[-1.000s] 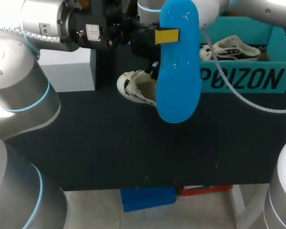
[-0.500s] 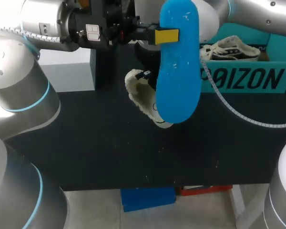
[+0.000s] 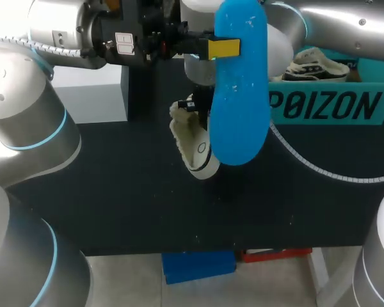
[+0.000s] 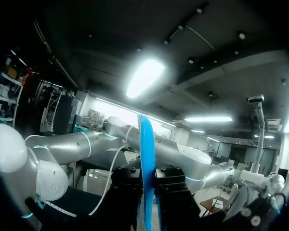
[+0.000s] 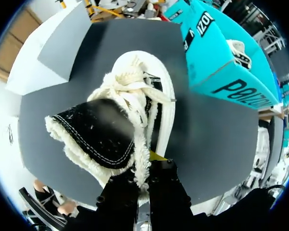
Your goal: Take the shoe out of the shoebox, open the shoe tongue, remove and reinsert the insole, then place the shoe into the shoebox
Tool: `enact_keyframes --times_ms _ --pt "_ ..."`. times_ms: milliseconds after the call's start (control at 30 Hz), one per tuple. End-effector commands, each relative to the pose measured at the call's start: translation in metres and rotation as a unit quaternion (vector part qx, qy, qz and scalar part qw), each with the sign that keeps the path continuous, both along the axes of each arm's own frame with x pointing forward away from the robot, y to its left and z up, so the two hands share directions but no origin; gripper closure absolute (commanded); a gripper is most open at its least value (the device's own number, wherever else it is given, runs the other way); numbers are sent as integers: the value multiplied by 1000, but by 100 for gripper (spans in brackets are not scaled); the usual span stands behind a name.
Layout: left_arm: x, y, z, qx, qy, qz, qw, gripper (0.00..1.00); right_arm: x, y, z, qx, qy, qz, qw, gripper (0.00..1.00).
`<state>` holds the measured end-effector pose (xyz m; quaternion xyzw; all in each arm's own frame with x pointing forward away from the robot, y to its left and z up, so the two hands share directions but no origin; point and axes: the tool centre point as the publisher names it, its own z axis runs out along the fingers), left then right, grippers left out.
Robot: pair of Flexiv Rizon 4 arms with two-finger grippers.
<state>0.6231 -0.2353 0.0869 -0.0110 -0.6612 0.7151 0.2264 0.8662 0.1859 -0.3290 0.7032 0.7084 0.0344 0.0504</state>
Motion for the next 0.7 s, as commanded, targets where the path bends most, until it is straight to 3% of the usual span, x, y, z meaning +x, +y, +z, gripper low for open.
enact_keyframes --times_ms 33,700 --pt "0 -2 -1 -1 0 1 1000 100 -1 5 -14 8 -7 -21 1000 100" --pt "0 -2 -1 -1 0 1 1000 100 2 5 -55 34 4 -11 999 100"
